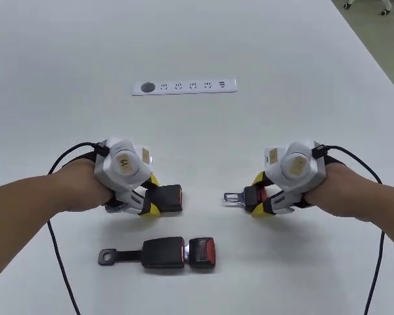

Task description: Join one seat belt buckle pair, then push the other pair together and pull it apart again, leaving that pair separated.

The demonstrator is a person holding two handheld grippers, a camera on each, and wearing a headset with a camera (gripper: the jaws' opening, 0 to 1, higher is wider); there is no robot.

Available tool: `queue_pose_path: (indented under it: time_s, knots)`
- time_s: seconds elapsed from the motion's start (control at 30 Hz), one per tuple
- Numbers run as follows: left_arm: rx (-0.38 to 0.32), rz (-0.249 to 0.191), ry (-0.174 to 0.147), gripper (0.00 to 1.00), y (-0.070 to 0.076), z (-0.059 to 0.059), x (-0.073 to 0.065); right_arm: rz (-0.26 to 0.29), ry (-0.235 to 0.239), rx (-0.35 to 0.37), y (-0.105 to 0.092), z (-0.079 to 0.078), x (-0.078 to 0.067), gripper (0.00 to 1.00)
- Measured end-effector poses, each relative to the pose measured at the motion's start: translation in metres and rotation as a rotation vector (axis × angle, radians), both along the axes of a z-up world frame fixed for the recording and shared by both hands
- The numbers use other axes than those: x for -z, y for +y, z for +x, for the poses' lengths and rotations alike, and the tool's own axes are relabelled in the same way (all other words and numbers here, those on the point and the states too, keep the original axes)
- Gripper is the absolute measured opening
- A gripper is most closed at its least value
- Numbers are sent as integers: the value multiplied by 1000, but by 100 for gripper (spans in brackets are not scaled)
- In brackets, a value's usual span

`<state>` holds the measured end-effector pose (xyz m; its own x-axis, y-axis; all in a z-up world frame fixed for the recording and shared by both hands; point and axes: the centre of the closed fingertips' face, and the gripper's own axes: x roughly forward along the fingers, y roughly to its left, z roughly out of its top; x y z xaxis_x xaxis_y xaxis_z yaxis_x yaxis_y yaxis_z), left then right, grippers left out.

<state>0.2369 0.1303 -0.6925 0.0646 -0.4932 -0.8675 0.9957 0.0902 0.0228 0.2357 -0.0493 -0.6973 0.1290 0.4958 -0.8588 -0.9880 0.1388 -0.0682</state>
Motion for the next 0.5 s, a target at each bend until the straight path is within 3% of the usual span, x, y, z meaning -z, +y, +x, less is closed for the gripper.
queue_pose_path:
  time_s: [0.13,0.3,0.37,0.5]
  knots:
    - [-3,21,1,34,-2,0,0,-7,-18,33,0,1,-7,41]
    - [-18,49,-30,41,0,7,-2,-16,-16,50,-1,1,-10,44]
    - [-13,66,-49,47,-1,7,-3,-7,-10,94,-1,6,-7,45]
    - [-29,45,-68,55,-2,8,-8,-13,-40,111,-6,7,-10,48]
